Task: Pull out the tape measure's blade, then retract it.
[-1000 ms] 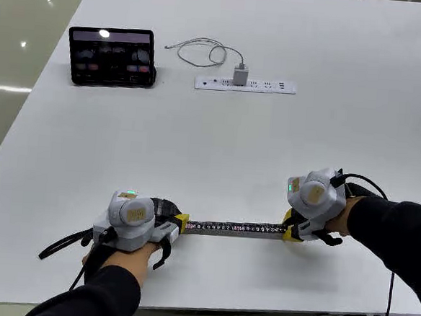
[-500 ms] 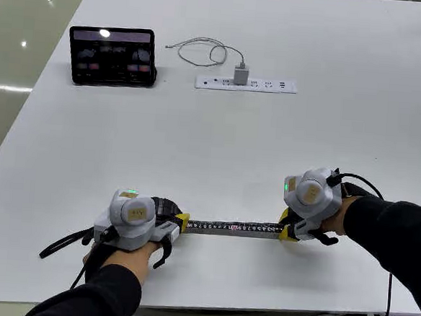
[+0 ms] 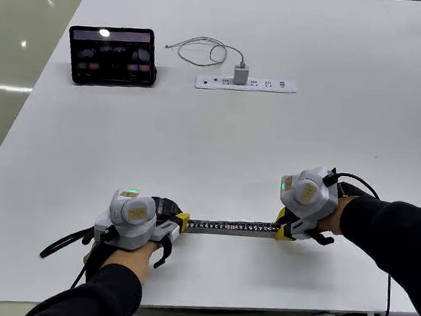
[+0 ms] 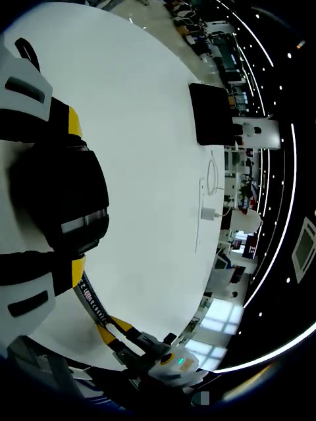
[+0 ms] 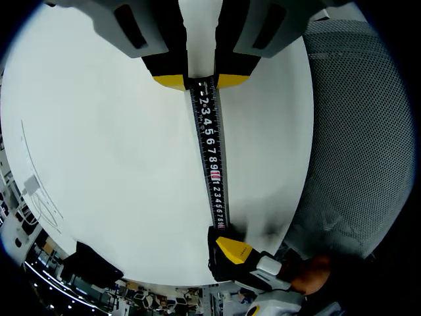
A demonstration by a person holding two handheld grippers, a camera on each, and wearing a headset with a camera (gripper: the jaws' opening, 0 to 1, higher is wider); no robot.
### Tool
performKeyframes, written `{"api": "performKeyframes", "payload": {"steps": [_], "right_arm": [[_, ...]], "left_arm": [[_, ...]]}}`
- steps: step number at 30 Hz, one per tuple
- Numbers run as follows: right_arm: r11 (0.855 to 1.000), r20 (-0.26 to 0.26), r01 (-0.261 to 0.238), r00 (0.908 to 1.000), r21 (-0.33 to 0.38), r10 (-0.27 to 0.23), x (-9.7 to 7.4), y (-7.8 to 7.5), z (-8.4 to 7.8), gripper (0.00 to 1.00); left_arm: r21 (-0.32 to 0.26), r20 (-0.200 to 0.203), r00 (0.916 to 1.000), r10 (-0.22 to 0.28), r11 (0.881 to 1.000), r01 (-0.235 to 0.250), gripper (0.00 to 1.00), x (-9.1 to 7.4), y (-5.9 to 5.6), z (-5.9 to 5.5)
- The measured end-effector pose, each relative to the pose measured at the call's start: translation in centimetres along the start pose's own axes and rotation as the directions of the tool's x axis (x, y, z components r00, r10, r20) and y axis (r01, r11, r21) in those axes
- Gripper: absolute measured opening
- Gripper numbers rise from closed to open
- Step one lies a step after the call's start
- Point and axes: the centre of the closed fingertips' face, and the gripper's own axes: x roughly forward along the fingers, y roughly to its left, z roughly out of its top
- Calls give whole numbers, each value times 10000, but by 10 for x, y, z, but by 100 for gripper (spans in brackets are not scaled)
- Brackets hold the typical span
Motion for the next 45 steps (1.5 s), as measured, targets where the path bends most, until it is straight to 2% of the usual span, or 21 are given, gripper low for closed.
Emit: {"api": "performKeyframes", "payload": {"steps": [45], "right_arm": [[10000, 267, 8, 9996, -10, -8, 9, 3, 20, 10]], "left_arm": [[134, -72, 10000, 5, 9999, -4, 63, 0, 0, -1]]}}
